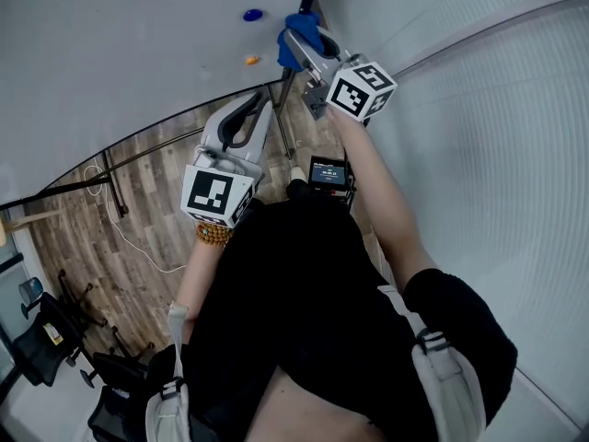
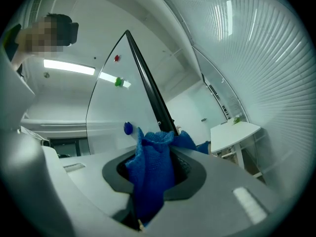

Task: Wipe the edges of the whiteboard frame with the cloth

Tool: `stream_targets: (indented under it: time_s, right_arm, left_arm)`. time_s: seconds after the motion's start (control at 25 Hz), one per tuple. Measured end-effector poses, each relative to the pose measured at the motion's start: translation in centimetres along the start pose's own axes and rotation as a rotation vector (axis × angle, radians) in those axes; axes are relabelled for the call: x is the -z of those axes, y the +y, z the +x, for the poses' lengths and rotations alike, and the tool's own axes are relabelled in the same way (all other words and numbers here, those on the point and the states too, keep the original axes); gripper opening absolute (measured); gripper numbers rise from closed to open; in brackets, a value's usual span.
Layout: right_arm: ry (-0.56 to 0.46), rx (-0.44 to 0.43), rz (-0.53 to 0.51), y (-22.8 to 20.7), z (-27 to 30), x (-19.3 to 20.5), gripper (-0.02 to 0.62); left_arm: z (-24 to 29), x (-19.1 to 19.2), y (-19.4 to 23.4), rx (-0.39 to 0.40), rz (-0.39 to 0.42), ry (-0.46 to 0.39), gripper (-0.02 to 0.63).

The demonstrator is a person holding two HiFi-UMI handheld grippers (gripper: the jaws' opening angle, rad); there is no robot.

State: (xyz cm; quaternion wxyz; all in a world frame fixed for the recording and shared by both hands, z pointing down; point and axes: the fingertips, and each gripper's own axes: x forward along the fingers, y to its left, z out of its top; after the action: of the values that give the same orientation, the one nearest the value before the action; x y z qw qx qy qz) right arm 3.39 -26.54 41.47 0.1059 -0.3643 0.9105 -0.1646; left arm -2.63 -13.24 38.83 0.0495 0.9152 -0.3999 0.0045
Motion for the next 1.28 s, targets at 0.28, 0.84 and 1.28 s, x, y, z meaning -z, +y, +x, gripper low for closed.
stream_targets:
  time_s: [0.28, 0.84, 1.28]
  right_arm:
    - [0.045, -0.02, -0.018, -1.0, -0.4, 1.6, 0.117]
    - [0.112, -0.059, -0.026, -1.7, -0.2, 2.3, 0.115]
    - [0.186, -0.021, -0.008, -2.7, 0.3, 3.7, 0.115]
  left_arm:
    - [-0.1, 0.8, 0.3, -0.02, -0.004, 0.016, 0.149]
    - [-0.7, 1.1, 1.3, -0.054, -0.011, 0.036, 0.15]
    - [-0.2, 1.9, 0.9, -0.045, -0.016, 0.046, 0.15]
